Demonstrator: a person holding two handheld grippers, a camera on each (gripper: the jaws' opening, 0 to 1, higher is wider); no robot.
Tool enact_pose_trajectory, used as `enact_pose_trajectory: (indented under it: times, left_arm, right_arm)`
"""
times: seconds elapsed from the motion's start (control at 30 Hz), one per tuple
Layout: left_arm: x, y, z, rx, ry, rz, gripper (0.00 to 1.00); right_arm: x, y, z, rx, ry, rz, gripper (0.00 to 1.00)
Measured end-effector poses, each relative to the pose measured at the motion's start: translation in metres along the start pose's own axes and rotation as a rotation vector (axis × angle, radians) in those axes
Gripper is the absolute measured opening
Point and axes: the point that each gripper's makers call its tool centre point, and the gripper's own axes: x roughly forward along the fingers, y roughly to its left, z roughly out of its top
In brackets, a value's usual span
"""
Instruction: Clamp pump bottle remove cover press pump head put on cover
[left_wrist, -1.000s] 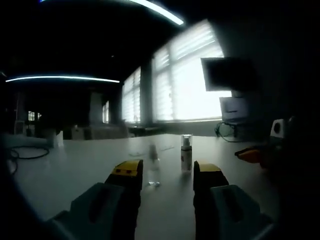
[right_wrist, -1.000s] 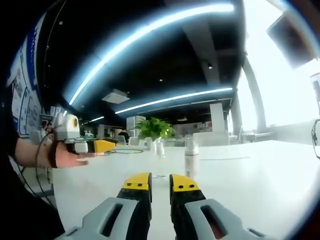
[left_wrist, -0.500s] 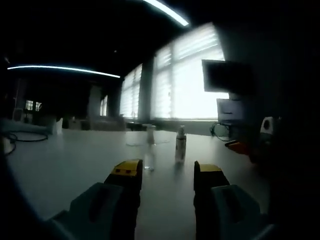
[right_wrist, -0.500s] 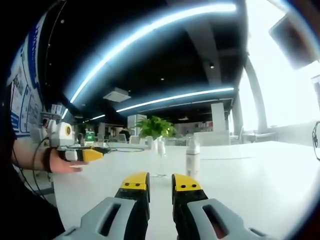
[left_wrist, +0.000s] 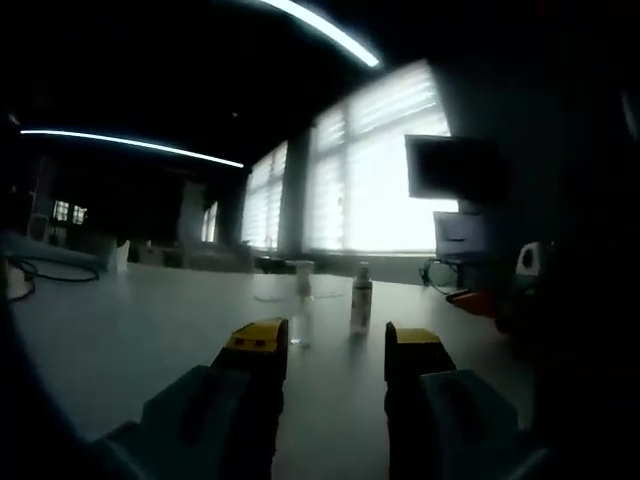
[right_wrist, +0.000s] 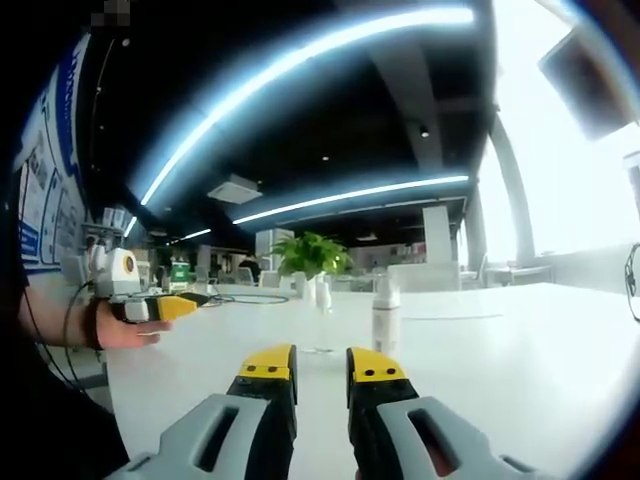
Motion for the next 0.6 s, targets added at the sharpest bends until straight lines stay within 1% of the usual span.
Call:
enact_pose_trajectory:
  times: [0.07,0.13,0.37,0.5,0.6]
  left_arm:
    - [-0.0003,0.0001,-0.0013,0.02,0.0,0.001,0.29]
    - [0.0,-0.0009,-0.001,0.021,-0.001,-0.002,0.29]
    - [-0.0027,0.0012,0.001,0.005,-0.005,0.001,0.29]
    - [-0.0037,0.0012,0.0036,-0.023,-0.02,0.006,0.29]
    - [-0.0044,-0.0008,0.0041,-0.023,-0.022,0.008,0.29]
  right_arm:
    - [0.0,0.001,0.0001,-0.002,0.0,0.005,0.16]
    - [0.0,0.002,0.0,-0.004,0.002,0.008,0.17]
    - [0.0002,0.0049,-0.002,-0.013,0.016,0.015,0.22]
    - [0.0003,0.0048,-0.003,-0.014,0.021,0.015,0.22]
    - [0.001,0.0053,-0.0037,-0.016,0.025,0.015,0.22]
